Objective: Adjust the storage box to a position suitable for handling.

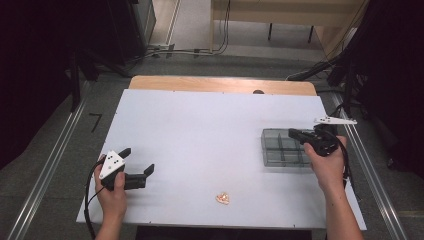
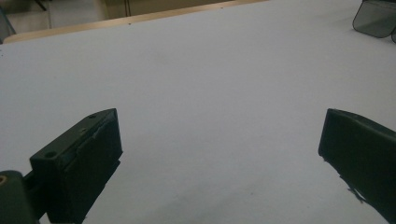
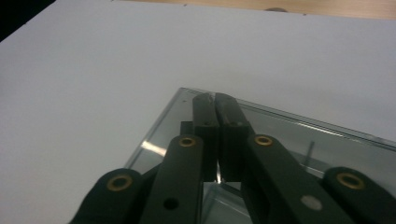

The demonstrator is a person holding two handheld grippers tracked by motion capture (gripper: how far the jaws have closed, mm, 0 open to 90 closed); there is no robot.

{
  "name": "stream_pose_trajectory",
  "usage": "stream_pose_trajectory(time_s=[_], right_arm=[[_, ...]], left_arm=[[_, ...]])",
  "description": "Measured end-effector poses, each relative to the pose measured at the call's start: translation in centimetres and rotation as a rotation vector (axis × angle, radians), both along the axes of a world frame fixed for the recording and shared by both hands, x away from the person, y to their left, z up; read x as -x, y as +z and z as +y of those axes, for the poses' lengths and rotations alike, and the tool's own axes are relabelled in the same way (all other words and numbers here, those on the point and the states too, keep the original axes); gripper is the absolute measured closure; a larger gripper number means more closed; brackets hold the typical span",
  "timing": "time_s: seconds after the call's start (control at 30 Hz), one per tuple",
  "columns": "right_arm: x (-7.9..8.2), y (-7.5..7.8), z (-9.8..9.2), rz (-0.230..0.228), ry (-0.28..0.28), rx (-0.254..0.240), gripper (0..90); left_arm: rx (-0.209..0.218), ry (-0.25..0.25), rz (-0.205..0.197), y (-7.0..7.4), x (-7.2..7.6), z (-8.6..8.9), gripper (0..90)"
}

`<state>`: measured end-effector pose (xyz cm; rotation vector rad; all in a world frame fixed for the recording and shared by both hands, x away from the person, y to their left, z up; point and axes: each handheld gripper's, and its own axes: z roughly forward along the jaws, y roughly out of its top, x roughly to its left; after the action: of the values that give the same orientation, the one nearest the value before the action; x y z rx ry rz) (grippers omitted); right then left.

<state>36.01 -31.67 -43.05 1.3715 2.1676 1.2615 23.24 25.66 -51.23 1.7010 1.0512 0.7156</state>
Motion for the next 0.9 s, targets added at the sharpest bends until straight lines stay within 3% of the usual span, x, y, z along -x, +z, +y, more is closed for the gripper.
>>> stream_pose_trajectory(time_s=[0.57, 0.9], right_arm=[[-1.3, -1.4, -6.2, 0.015, -0.170, 0.029, 88.2], [-1.6, -2.4, -8.3, 0.019, -0.257, 0.036, 88.3]], left_arm=[[-0.003, 0.001, 0.001, 0.0, 0.0, 0.0, 0.0], [-0.004, 0.001, 0.001, 0.0, 0.0, -0.1, 0.0]])
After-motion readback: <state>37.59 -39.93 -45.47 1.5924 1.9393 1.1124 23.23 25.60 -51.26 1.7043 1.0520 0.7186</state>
